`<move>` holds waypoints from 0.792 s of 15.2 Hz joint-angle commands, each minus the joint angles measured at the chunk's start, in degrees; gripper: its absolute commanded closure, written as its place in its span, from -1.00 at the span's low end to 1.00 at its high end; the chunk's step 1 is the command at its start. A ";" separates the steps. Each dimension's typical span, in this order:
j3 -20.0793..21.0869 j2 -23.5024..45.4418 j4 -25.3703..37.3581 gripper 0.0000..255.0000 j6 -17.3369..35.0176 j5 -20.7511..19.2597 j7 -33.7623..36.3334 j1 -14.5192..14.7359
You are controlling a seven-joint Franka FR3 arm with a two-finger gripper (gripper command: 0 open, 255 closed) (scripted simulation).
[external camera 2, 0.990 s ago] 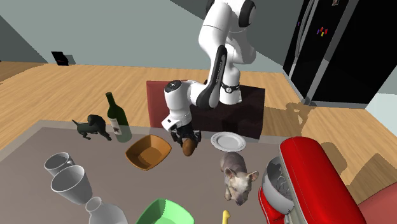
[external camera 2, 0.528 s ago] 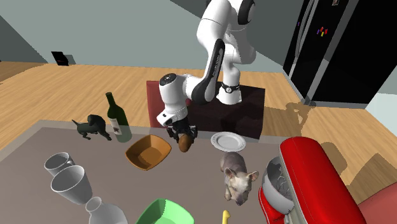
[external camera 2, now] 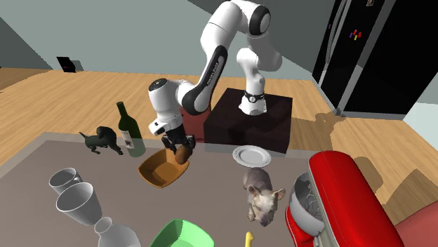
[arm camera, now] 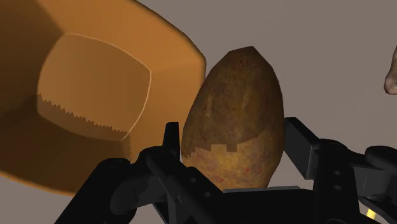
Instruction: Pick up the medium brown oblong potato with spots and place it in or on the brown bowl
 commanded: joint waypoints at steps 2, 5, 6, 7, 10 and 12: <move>-0.62 3.18 5.71 1.00 -3.10 0.10 -2.83 -3.21; -1.01 6.89 12.14 1.00 -6.26 0.29 -5.16 -6.35; -1.09 8.23 14.48 1.00 -7.39 0.34 -5.86 -7.42; -1.17 9.75 17.15 1.00 -8.67 0.40 -6.57 -8.60; -0.79 11.22 17.14 1.00 -7.23 0.89 -6.96 -8.84; -0.54 12.24 17.20 1.00 -6.29 1.22 -7.21 -9.01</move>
